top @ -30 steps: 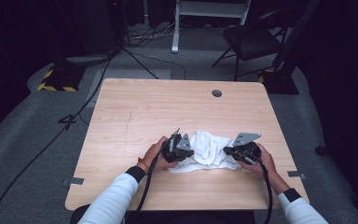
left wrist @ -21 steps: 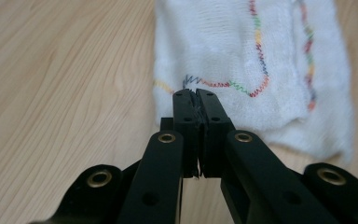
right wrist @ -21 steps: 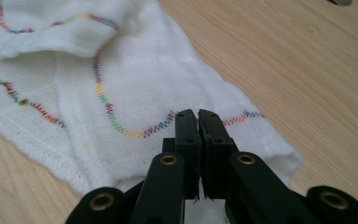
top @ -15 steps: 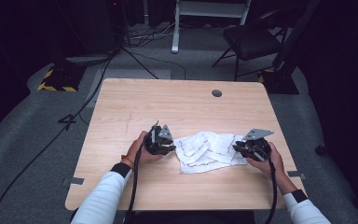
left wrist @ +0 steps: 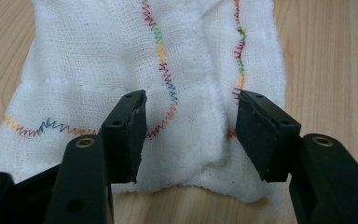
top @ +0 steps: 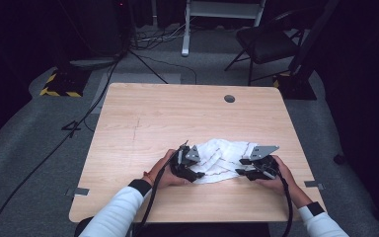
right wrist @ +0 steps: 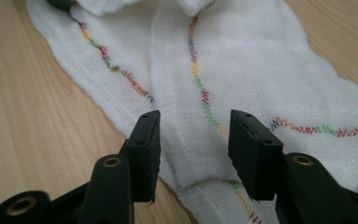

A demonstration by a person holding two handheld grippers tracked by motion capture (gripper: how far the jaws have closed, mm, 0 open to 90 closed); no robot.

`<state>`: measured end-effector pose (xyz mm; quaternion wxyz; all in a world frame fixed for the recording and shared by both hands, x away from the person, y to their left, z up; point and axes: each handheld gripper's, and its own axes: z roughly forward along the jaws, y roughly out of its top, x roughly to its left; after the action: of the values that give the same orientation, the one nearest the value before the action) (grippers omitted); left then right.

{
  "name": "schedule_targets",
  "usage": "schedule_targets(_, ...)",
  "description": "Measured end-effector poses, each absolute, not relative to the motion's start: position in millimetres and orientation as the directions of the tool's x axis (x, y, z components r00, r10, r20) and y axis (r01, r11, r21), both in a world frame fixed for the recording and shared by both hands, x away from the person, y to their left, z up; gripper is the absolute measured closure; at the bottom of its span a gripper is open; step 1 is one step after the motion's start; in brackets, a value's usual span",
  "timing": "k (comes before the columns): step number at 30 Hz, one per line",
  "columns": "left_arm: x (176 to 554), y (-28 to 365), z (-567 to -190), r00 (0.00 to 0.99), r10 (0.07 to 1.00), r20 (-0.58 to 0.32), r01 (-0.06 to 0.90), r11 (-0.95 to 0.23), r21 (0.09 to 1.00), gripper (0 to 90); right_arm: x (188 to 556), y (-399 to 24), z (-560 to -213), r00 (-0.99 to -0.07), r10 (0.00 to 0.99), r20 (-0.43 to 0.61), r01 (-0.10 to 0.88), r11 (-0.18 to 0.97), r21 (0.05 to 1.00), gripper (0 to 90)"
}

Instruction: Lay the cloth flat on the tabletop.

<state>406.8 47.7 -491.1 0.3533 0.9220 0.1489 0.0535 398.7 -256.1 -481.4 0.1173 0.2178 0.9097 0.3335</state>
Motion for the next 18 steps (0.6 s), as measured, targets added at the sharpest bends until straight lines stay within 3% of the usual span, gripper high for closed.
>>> schedule_targets(4,411,54,-489,0.947,0.320,-0.002,0.241,-0.709,0.663,62.9,401,-253,-486,-0.875,0.480,-0.067,0.323,0.681,0.657,56.6)
schedule_targets(5,411,55,-488,0.949,0.316,0.008,0.232,-0.713,0.662,71.4,400,-253,-485,-0.872,0.481,-0.089,0.312,0.687,0.656,69.8)
schedule_targets(6,412,56,-488,0.950,0.314,0.009,0.228,-0.712,0.664,71.4,400,-253,-485,-0.872,0.481,-0.089,0.312,0.687,0.656,69.8)
schedule_targets(8,411,57,-486,0.952,0.304,0.024,0.213,-0.721,0.660,78.1,400,-254,-484,-0.869,0.485,-0.102,0.306,0.686,0.660,80.3)
schedule_targets(10,411,58,-483,0.955,0.294,0.037,0.196,-0.720,0.665,81.1,399,-254,-482,-0.868,0.483,-0.113,0.299,0.692,0.657,84.5)
schedule_targets(18,409,77,-454,0.938,0.342,0.048,0.185,-0.615,0.767,84.5,392,-261,-459,-0.840,0.521,-0.151,0.268,0.640,0.720,86.3)
